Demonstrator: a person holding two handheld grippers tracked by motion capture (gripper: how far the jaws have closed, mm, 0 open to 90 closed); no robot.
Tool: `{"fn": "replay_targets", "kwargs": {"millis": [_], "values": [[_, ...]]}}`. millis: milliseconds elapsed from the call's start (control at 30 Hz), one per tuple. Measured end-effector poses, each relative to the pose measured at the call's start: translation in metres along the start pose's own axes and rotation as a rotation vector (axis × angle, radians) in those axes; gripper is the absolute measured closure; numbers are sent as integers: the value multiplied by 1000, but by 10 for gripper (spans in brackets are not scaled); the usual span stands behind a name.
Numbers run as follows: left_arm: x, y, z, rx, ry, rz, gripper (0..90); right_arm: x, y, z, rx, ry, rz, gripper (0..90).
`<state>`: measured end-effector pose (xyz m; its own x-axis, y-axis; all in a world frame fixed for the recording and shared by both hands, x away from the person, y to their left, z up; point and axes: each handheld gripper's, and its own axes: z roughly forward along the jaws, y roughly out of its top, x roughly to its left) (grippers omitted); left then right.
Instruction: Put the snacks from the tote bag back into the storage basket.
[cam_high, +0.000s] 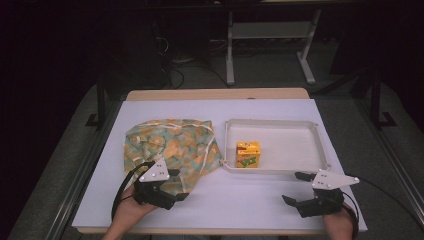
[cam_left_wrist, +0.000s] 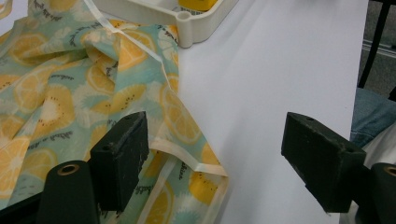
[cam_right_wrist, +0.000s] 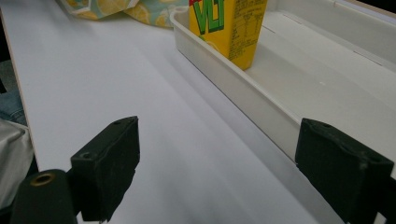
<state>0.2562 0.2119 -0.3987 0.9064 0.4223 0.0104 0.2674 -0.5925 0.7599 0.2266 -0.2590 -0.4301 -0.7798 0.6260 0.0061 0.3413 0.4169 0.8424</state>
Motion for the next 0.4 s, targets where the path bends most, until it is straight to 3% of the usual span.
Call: {"fn": "replay_targets", "kwargs": {"millis": [100,200,267,400], "values": [[-1,-5,2,-12,-7,-8,223,1,1,0,4,5,-5,134],[-2,-8,5,9,-18,1,223,1,1,1,4,10,-11,134],[-3,-10,8,35,-11,29,219,2,2,3,13,19,-28,135],[-4,-9,8,25,-18,36,211,3,4,7,30,30,-49,134]]}}
